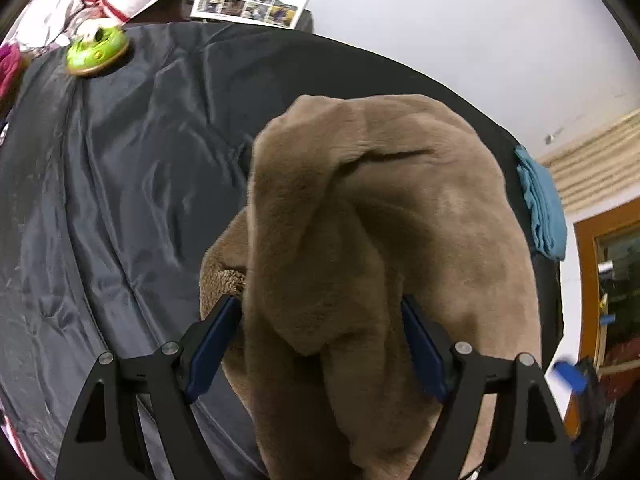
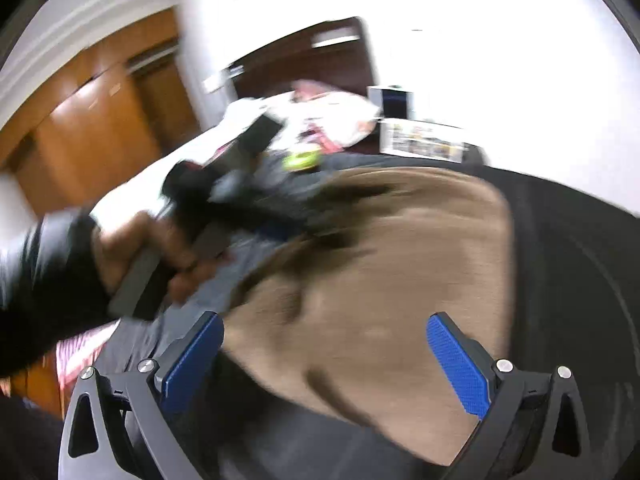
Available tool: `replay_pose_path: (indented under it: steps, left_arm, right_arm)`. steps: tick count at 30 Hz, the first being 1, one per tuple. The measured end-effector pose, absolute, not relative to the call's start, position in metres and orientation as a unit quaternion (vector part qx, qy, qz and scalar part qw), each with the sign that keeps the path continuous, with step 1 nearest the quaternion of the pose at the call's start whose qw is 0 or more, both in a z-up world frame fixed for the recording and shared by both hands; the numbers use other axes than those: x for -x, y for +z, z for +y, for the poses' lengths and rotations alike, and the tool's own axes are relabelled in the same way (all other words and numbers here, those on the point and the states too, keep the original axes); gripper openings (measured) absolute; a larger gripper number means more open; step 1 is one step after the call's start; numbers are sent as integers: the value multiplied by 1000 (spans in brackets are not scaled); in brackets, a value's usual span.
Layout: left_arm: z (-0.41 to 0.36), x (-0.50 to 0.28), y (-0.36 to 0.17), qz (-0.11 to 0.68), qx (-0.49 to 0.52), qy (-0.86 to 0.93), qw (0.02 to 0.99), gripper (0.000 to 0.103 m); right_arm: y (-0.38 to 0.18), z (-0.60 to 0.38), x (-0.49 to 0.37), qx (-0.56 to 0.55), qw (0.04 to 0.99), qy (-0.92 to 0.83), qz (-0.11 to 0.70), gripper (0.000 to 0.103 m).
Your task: Fold clothes
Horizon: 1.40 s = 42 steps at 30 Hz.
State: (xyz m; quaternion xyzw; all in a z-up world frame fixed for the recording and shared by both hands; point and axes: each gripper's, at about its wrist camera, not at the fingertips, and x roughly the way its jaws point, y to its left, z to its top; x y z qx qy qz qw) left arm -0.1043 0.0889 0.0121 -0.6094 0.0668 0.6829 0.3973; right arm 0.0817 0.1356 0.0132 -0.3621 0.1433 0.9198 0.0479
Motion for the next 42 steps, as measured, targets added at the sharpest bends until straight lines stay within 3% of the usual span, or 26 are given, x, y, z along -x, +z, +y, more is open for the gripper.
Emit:
replay_pose_path:
  steps: [7,13,25,42]
  left_arm:
    - [87,111,2,46,625,669,399,89]
    - [85,117,-6,22,641,653,402,94]
    - [87,118,-10,16,644,639,421,102]
    - [90,116,-10,0,647,616,450,102]
  right_arm:
    - [-19,235,-78,393,72,869,292,103]
    - [-46,280,-55,406,56,834,371,103]
    - [-77,292,-34,417,2,807,419,103]
    - [-102,291,-16,438,-41,782,442,103]
